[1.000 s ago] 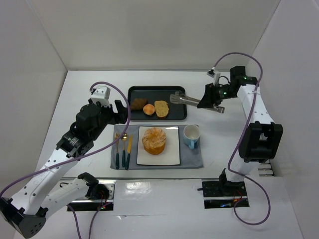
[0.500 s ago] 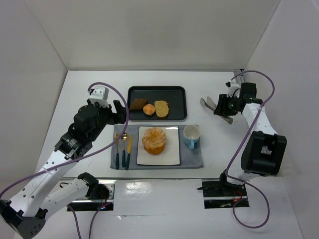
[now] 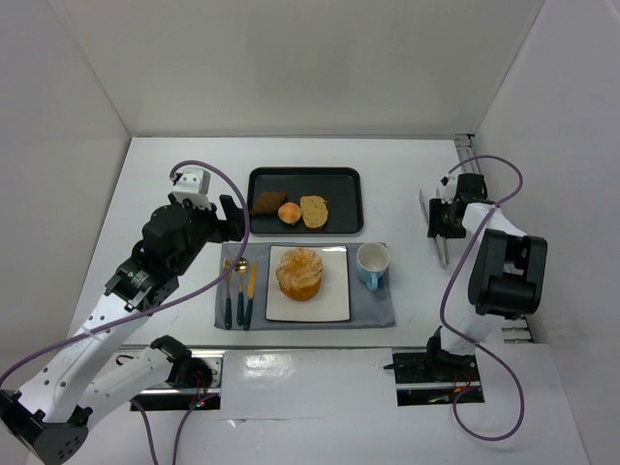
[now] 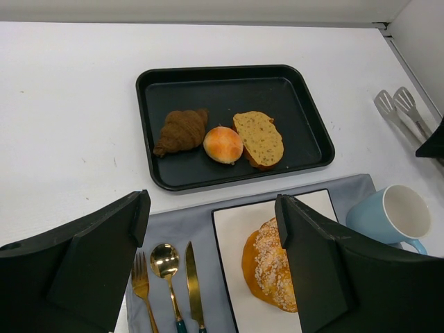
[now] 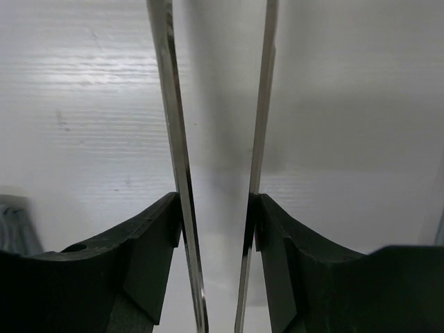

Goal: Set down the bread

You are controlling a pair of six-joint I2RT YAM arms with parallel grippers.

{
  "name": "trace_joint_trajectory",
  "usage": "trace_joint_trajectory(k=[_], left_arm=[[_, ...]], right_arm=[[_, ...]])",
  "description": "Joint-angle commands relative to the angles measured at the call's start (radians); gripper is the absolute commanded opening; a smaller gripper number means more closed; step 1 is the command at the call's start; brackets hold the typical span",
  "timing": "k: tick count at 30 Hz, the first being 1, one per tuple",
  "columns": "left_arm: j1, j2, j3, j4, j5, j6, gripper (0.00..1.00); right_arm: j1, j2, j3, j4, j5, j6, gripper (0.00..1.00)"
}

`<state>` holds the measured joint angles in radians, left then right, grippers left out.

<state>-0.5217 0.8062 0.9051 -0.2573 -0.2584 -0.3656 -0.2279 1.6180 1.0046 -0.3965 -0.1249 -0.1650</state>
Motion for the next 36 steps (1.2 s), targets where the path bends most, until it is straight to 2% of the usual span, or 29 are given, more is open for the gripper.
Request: trace_joint_trajectory(k=[1, 4, 5, 7, 10, 12, 19, 23, 25, 26, 28, 31, 36], left_arm=[[-0.003, -0.018, -0.003, 0.049, -0.005, 0.019, 0.91], [-0.003, -0.018, -0.003, 0.049, -0.005, 0.019, 0.91], [-0.003, -0.018, -0.003, 0.049, -0.005, 0.019, 0.91], [-0.003, -0.018, -0.003, 0.049, -0.005, 0.019, 0.91], [-0.003, -0.018, -0.003, 0.049, -0.005, 0.019, 0.91], [-0.003, -0.018, -0.003, 0.049, -0.005, 0.019, 0.91], [-0.003, -0.018, -0.003, 0.049, -0.005, 0.019, 0.91], [-0.003, -0.018, -0.003, 0.049, -0.015, 0.019, 0.94], [-0.003, -0.018, -0.003, 0.049, -0.015, 0.019, 1.00], [-0.003, -0.018, -0.003, 0.049, -0.015, 0.019, 1.00], [-0.003, -0.009, -0.003, 0.049, -0.015, 0.019, 1.00], [-0.003, -0.009, -0.003, 0.049, -0.024, 0.019, 1.00], [-0.003, -0.009, -0.003, 0.049, -0.024, 0.019, 1.00]], right_arm=[[-0.002, 0.078, 0.006, 0.019, 0.045, -0.011, 0.56], [-0.002, 0.117, 0.017, -0.010, 0.025, -0.021, 0.60], [-0.002, 0.128, 0.017, -0.019, 0.025, -0.021, 0.66], [-0.011, 0.138, 0.017, -0.028, 0.014, -0.021, 0.66], [-0.011, 0.138, 0.026, -0.039, 0.014, -0.021, 0.72], [-0.011, 0.111, 0.026, -0.039, -0.013, -0.021, 0.77], [-0.011, 0.011, 0.026, -0.073, -0.022, -0.010, 0.80], [-0.011, -0.036, 0.026, -0.108, -0.061, -0.001, 0.81], [-0.011, -0.067, 0.026, -0.117, -0.061, -0.001, 0.81], [-0.011, -0.078, 0.026, -0.117, -0.071, -0.014, 0.86], [-0.011, -0.101, 0.017, -0.117, -0.071, -0.025, 0.86], [-0.011, -0.156, 0.008, -0.117, -0.082, -0.025, 0.97], [-0.011, -0.197, 0.006, -0.117, -0.091, -0.025, 0.98]])
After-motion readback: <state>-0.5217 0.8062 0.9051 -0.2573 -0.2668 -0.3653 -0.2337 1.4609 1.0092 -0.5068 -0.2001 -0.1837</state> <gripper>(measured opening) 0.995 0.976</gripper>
